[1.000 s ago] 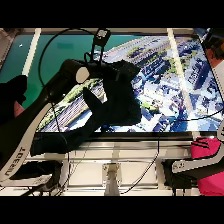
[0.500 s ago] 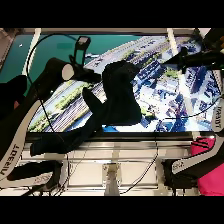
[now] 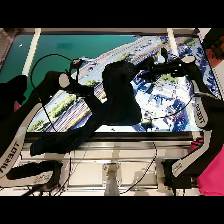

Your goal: Fold the clothes and pants, and hang the long-sleeved shirts on hangers.

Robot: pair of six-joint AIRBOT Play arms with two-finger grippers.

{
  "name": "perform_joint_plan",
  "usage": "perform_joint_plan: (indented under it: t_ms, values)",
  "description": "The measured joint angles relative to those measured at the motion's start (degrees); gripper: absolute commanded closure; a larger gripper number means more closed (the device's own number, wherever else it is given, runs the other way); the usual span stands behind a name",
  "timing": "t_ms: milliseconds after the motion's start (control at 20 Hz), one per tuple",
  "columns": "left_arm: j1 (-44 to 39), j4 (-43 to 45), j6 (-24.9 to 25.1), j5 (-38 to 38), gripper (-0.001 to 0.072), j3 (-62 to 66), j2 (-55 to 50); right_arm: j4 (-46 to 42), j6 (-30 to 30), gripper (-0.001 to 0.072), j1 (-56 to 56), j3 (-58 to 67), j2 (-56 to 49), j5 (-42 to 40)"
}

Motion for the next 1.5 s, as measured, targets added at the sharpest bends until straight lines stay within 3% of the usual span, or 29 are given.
perform_joint_plan:
  t_ms: [150, 200, 300, 400, 550, 600, 650, 1050, 1100, 1150, 1200, 1500]
  values:
    - [-1.01, -5.99, 6.93, -0.98, 0.0378, -0.35, -0.07, 0.00, 0.02, 0.0102, 2.45, -0.07, -0.22, -3.48]
    - [-1.62, -7.45, 9.73, -2.25, 0.0329, -0.39, -0.22, 0.02, 0.02, 0.0149, 3.17, -0.07, -0.22, -4.37]
    - [-2.95, -8.96, 13.77, -5.62, 0.0329, -0.46, -0.87, 0.02, 0.02, 0.0268, 4.35, -0.07, -0.26, -5.68]
    - [-4.13, -8.98, 16.00, -9.20, 0.0328, -0.52, -1.99, -0.02, 0.02, 0.0507, 5.07, -0.07, -0.26, -7.08]
    - [-5.11, -8.39, 17.79, -13.07, 0.0327, -0.52, -3.93, -0.17, 0.04, 0.0523, 5.44, -0.07, -0.26, -7.74]
    - [-5.25, -8.00, 18.01, -13.84, 0.0266, -0.52, -4.44, -0.20, 0.02, 0.0556, 5.44, -0.07, -0.26, -7.74]
    - [-5.42, -7.10, 18.27, -14.43, 0.0245, -0.52, -4.90, -0.22, 0.02, 0.0666, 5.49, -0.07, -0.26, -7.80]
    - [-5.77, -2.99, 18.84, -16.26, 0.0254, -0.55, -8.35, -1.42, -0.04, 0.0668, 5.38, 5.05, -0.24, -7.39]
    - [-5.81, -3.56, 18.86, -16.31, 0.0380, -0.55, -8.74, -2.23, -0.04, 0.0668, 5.35, 6.21, -0.24, -7.28]
    - [-5.81, -4.42, 19.15, -16.35, 0.0656, -0.55, -9.05, -3.13, 0.00, 0.0669, 5.31, 7.34, -0.24, -7.04]
    - [-5.81, -5.18, 19.58, -16.39, 0.0695, -0.55, -9.29, -4.17, 0.17, 0.0668, 5.31, 8.24, -0.24, -6.84]
    - [-5.57, -4.24, 19.39, -15.17, 0.0696, 0.57, -6.54, -10.80, 3.69, 0.0671, 2.73, 10.23, -0.22, -5.42]
